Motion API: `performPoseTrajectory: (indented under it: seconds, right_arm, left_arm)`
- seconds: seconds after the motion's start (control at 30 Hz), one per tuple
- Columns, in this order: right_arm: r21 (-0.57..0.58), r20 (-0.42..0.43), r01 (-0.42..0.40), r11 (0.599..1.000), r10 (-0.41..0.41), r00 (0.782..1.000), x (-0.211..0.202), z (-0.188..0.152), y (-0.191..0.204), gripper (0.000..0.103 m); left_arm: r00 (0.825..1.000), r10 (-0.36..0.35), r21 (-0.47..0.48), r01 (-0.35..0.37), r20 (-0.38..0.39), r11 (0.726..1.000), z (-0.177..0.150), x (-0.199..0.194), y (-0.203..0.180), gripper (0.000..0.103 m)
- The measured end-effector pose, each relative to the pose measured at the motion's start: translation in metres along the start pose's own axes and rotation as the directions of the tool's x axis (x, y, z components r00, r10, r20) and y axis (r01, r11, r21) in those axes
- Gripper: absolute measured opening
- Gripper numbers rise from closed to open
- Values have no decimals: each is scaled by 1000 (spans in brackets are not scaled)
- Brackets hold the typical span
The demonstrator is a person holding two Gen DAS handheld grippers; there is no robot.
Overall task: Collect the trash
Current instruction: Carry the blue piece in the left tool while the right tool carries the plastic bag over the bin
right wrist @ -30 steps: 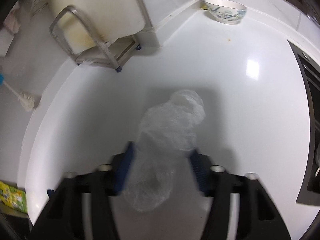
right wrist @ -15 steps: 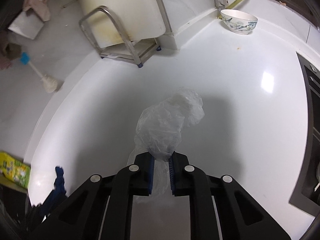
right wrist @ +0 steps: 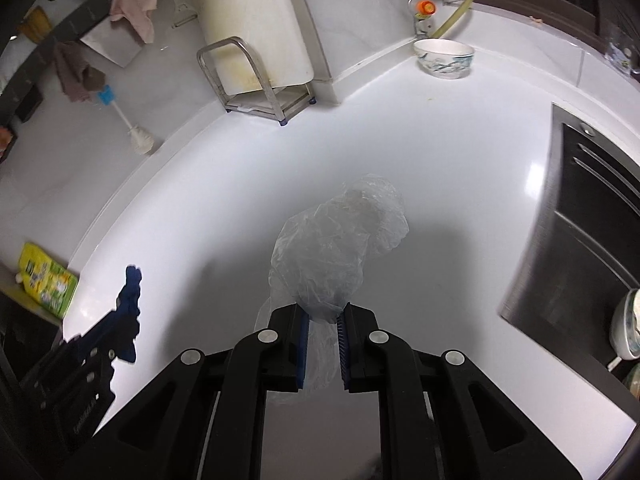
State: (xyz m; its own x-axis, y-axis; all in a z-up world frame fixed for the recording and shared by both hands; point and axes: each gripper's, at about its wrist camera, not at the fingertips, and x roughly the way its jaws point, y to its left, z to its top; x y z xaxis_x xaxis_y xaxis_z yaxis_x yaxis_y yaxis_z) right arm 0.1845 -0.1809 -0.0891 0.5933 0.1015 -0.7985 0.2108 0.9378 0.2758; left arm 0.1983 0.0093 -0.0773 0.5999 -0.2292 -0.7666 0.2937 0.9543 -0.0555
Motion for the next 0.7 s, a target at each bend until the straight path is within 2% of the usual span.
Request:
performPoseTrajectory:
  seconds: [0.37,0.7]
  right_arm:
    - [-45,-8,-49,998,49,999,-71,-64,-52,12]
    - [-103,-52,-91,991,86,995,-120,-134,-110,12]
  left_arm:
    - [1000,11,-27,-11,-4,1000,-46,-50,-57,22]
    - [999,31,-58,-32,-25,998,-110,-95,-116,22]
